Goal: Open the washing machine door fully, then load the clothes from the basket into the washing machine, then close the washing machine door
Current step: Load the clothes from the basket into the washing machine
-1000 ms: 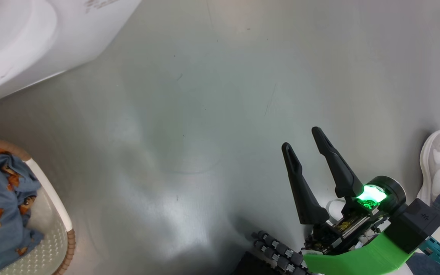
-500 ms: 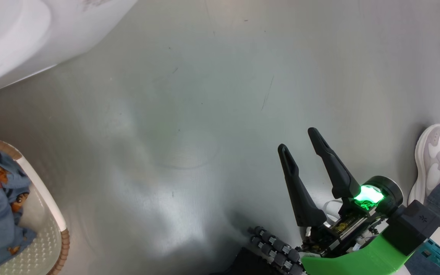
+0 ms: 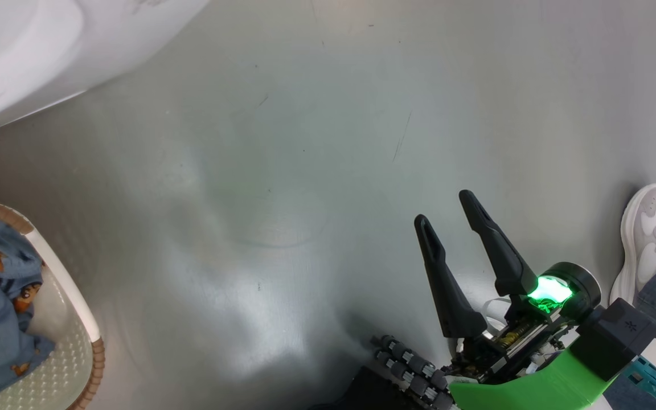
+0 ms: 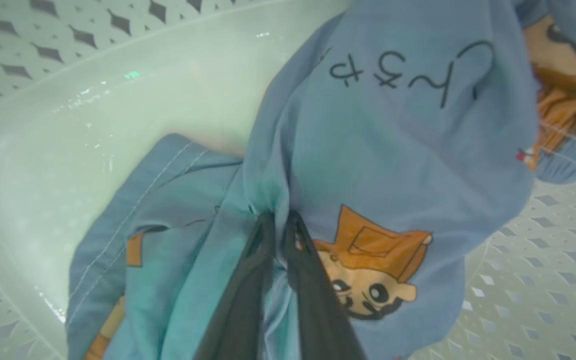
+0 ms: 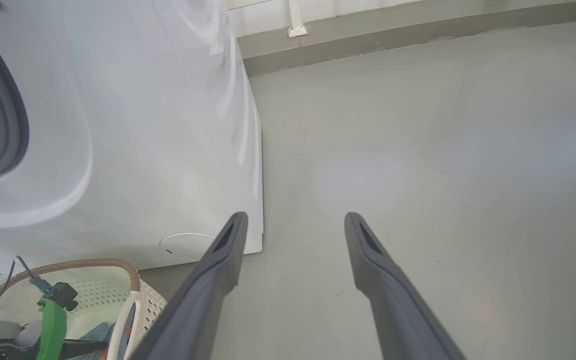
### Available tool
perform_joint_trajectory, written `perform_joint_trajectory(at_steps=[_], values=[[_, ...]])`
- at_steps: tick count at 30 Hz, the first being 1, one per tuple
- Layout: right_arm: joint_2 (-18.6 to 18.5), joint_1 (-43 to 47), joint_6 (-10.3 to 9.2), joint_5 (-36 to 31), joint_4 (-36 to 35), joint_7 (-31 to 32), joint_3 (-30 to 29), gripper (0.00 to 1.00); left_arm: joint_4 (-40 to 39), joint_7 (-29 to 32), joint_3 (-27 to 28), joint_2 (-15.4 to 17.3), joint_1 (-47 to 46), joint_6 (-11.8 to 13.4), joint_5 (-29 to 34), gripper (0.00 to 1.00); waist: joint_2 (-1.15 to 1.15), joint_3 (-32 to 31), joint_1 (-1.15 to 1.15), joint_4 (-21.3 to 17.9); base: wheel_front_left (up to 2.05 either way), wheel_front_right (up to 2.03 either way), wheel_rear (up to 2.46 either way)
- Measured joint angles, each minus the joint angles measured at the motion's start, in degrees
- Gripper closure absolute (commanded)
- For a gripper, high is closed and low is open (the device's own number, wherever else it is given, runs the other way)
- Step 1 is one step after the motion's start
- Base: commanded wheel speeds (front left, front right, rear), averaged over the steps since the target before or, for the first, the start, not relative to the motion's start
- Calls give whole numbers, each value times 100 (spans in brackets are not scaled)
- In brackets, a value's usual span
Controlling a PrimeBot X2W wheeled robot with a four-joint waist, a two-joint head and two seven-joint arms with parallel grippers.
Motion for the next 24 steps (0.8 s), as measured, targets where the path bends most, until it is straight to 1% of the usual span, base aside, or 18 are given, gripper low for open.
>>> perform_joint_trajectory(at_steps=[1,17,24], values=[[0,0,0,0,0,0,0,0,0,-9,-26,-1,-1,0,0,100,0,1,0,1,0,0,0],[0,-2,0,1,27,0,-34,0,22,-202,-336,-8,-14,0,-234,100,0,-44,0,33,0,0,0],[0,-77,0,0,107,0,-133,0,-44,-412,-492,-197,-12,0,-297,100,0,-160,0,182,0,0,0]])
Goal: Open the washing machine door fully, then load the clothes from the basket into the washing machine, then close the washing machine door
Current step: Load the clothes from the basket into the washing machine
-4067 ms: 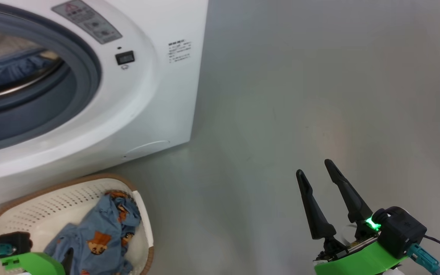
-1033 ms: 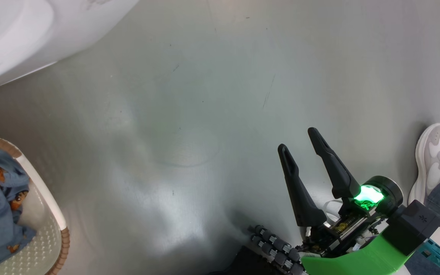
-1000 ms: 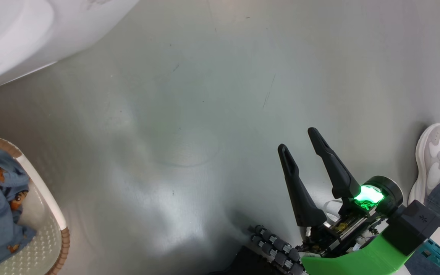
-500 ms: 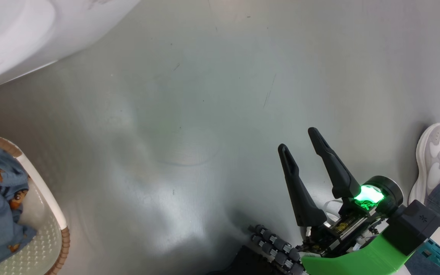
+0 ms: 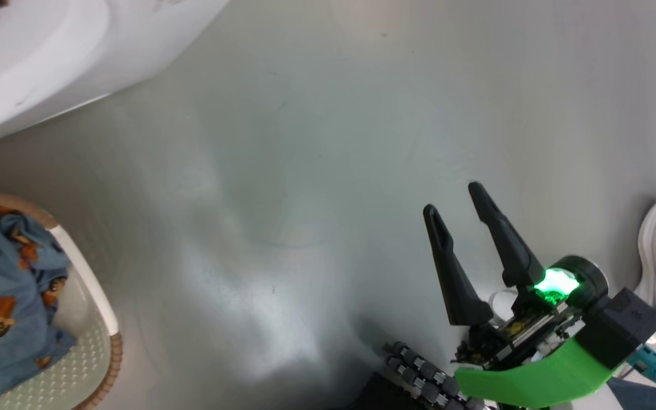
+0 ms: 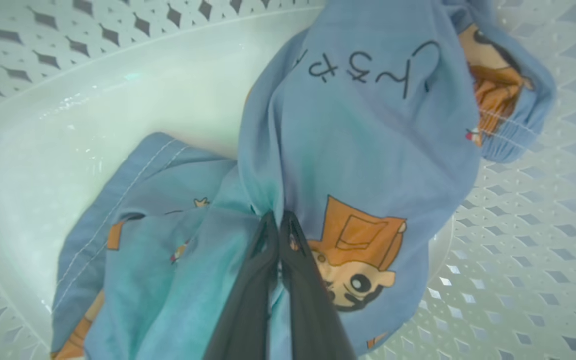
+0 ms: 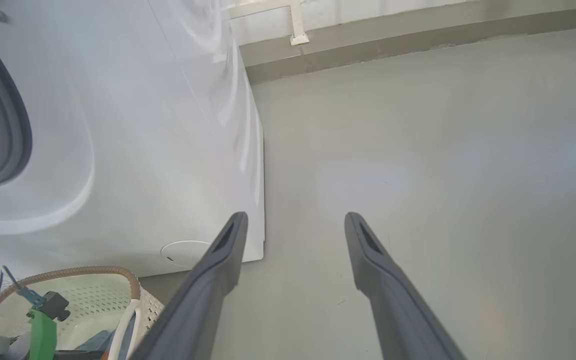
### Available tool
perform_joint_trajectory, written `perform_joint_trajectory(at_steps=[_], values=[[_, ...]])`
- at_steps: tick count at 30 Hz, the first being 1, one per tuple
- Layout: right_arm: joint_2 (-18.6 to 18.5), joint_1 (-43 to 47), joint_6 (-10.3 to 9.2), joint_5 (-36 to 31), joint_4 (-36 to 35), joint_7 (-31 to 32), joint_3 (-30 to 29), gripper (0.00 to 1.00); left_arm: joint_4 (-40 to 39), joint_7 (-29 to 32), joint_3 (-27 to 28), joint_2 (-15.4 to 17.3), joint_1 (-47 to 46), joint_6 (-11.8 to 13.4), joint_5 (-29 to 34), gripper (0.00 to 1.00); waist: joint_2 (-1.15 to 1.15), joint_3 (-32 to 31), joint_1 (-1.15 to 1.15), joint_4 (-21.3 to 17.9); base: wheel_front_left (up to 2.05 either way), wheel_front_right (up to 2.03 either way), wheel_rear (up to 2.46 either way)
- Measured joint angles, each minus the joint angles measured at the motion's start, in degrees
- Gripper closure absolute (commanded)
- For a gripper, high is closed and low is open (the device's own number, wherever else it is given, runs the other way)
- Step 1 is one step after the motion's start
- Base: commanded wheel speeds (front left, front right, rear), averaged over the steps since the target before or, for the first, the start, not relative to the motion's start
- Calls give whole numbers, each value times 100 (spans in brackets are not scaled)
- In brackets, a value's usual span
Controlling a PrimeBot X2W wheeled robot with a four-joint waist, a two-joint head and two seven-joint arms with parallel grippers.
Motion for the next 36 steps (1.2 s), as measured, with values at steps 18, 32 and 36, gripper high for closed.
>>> perform_joint_trajectory(at_steps=[18,32,36], values=[[-10,-138,0,-254,415,-1,-565,0,-531,-990,-205,-521,127,0,-216,100,0,-747,0,701,0,0,0],[-16,139,0,-617,781,-1,-967,0,-1252,-1151,434,-1000,933,94,-141,100,0,-1749,0,1216,0,0,0],[-16,300,0,-690,902,-1,-1087,0,-1580,-1152,736,-1206,1344,233,108,100,0,-2118,0,1385,0,0,0]])
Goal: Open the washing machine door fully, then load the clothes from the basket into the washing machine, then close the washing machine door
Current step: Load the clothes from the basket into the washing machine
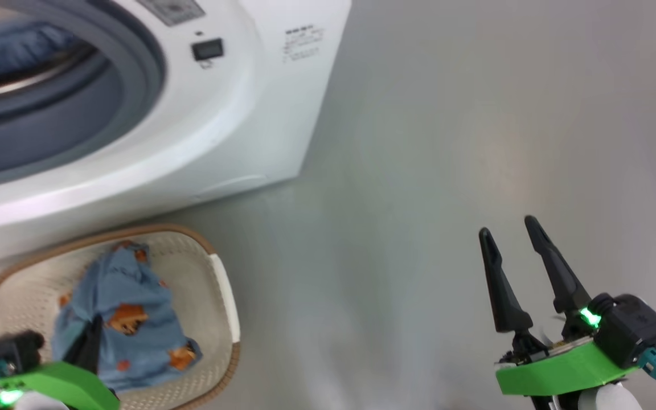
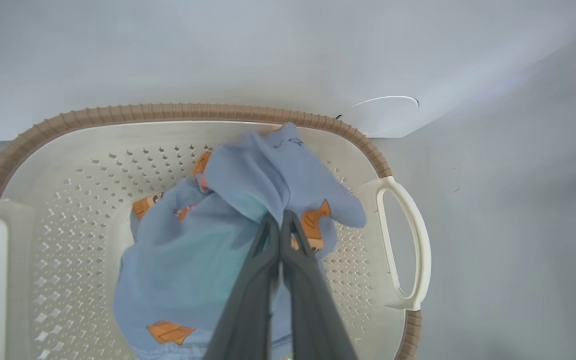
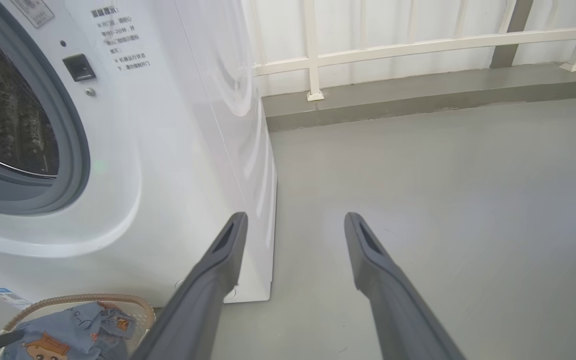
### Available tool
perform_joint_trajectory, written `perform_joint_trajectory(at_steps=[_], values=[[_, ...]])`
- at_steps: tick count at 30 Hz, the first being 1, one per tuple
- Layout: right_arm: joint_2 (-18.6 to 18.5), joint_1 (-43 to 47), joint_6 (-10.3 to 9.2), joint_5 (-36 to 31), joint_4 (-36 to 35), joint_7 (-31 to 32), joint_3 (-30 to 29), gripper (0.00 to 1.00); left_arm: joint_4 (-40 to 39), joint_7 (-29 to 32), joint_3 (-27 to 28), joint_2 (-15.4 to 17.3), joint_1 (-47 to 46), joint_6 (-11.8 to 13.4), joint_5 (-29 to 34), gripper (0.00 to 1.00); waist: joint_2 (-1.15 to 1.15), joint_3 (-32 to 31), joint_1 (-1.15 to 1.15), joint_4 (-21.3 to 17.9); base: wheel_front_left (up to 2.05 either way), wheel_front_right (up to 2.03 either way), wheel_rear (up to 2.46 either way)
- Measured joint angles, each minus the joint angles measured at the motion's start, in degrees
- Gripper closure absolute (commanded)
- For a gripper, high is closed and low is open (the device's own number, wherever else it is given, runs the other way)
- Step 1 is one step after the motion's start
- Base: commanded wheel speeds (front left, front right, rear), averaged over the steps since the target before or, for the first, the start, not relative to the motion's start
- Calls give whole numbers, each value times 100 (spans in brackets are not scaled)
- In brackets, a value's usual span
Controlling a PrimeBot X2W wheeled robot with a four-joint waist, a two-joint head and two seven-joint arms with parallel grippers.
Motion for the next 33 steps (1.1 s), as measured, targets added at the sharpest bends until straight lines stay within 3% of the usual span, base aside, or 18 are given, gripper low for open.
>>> perform_joint_trajectory(at_steps=[17,33], values=[[-5,697,0,-242,354,1,-380,0,-1549,1,898,-547,1478,688,1023,100,0,-1499,0,727,0,0,0],[5,1239,0,-338,570,2,-568,0,-2387,1,1082,-816,2323,1305,1589,100,0,-2612,0,1314,0,0,0]])
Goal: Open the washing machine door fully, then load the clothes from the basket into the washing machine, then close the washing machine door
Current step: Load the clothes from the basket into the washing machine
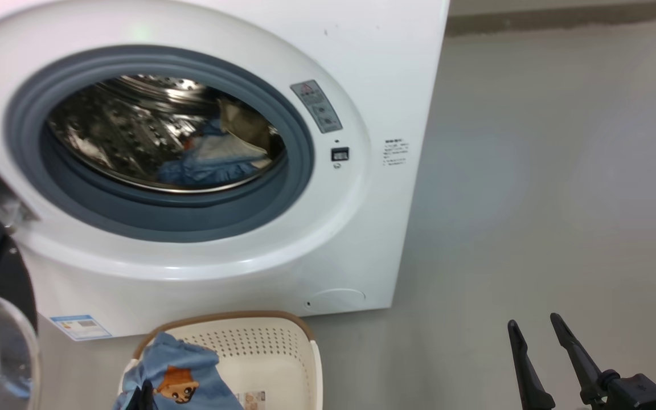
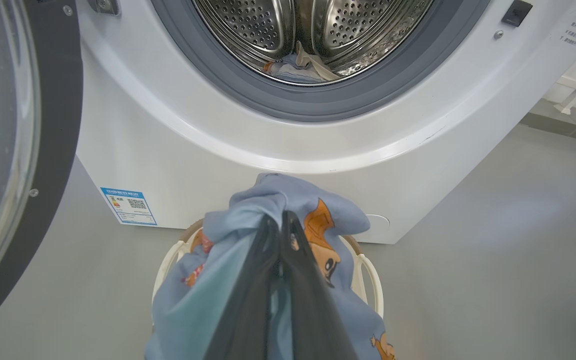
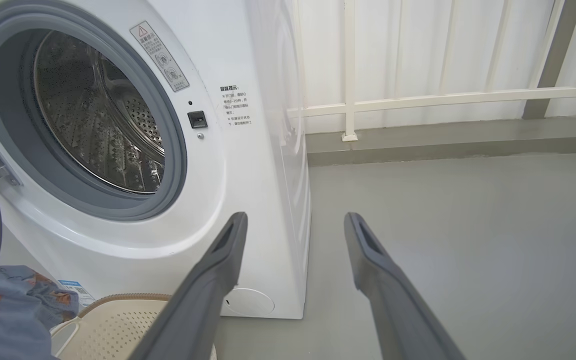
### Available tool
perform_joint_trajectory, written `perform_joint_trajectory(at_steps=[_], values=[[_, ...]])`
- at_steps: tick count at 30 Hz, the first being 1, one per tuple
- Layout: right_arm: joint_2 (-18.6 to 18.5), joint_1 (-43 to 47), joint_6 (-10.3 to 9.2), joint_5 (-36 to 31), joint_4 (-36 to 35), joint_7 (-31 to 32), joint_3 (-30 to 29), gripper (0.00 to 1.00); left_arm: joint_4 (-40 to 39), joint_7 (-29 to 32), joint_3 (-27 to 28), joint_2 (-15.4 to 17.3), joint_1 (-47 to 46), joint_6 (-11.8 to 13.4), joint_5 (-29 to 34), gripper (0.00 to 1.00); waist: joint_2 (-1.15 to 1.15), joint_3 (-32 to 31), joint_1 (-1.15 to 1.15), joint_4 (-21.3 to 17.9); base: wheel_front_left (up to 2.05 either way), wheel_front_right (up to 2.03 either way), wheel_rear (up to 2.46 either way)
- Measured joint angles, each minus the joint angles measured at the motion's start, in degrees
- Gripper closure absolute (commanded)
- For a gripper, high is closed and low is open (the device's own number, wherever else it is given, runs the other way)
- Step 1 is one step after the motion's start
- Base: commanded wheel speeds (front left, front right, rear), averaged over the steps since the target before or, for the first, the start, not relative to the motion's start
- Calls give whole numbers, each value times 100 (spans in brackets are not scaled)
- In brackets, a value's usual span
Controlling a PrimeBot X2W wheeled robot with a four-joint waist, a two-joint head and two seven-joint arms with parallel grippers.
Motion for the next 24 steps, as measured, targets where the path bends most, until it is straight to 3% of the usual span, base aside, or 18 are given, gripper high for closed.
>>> perform_joint_trajectory(at_steps=[8,24], values=[[1,120,0,-7,31,0,-10,0,-299,0,53,-2,198,187,275,100,0,-338,-1,232,0,0,0],[3,244,0,0,81,0,-25,0,-762,0,59,20,281,431,538,100,0,-656,0,310,0,0,0]])
